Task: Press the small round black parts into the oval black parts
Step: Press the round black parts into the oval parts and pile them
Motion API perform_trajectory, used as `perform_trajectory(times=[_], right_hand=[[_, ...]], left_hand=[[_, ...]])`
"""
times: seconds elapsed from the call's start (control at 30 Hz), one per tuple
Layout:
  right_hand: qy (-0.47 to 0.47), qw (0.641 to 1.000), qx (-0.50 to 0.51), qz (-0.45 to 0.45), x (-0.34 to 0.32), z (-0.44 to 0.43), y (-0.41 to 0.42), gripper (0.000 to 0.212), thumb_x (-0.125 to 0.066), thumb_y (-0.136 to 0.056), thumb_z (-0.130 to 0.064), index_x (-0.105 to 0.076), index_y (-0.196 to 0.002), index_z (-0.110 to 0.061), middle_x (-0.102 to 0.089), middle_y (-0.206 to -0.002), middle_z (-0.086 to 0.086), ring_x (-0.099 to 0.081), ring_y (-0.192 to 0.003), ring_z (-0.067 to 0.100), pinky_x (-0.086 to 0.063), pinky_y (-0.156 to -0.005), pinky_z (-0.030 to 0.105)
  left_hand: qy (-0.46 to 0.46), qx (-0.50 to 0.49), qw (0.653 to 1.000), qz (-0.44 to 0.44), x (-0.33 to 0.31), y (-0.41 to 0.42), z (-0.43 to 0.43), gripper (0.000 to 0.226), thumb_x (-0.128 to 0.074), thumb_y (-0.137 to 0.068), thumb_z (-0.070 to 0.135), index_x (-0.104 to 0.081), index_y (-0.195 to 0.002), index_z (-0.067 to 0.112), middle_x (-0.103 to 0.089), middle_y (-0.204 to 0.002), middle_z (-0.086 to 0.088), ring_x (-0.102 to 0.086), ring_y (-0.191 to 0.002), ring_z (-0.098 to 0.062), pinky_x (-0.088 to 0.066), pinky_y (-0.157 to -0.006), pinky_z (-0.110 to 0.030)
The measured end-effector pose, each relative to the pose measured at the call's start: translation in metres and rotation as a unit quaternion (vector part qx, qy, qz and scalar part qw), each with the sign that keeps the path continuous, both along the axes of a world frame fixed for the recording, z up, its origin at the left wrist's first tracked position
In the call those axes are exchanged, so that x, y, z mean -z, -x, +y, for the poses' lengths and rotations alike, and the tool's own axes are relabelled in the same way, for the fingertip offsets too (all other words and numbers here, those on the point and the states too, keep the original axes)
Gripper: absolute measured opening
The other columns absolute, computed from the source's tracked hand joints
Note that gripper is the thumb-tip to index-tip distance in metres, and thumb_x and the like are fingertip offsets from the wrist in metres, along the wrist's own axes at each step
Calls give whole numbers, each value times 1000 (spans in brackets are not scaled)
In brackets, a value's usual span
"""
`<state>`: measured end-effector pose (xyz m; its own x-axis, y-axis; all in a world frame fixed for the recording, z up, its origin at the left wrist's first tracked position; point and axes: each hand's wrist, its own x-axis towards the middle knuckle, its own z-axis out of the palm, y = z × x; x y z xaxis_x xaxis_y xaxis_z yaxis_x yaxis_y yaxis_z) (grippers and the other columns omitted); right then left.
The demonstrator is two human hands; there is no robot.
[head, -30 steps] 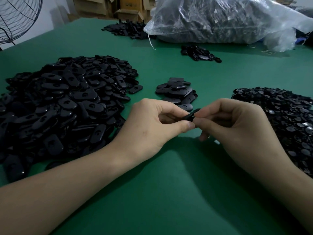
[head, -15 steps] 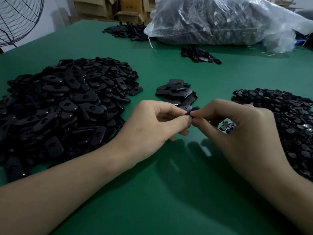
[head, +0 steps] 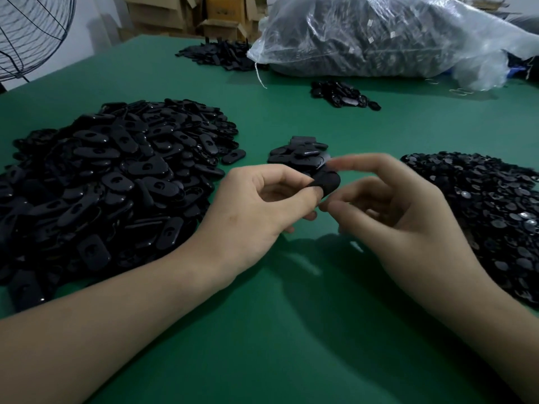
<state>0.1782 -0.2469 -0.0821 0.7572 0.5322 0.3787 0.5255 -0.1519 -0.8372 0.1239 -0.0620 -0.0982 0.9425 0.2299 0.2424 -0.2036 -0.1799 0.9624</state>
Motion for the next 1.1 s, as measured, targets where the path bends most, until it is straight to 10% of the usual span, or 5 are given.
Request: perform_trajectory(times=[0.43, 1.1], right_hand=[[-191, 909, -88, 360, -2, 6, 6, 17, -70, -77, -13, -63, -92, -13, -68, -75, 10, -53, -54, 13, -45, -50, 20], [-228, 842, -180, 455, 8, 2, -6, 24, -87, -64, -15, -72, -82, -18, -70, -77, 8, -57, -55, 10, -50, -60, 22]], left_hand=[[-164, -58, 977, -128, -5, 7, -9, 10, -77, -88, 18, -79, -92, 27, -77, -84, 14, -74, -84, -9, -59, -78, -37], [-353, -82, 897, -254, -10, 9, -5, 10, -76, -94, 11, -81, -102, 9, -77, -97, 3, -72, -90, -7, -58, -80, -28]])
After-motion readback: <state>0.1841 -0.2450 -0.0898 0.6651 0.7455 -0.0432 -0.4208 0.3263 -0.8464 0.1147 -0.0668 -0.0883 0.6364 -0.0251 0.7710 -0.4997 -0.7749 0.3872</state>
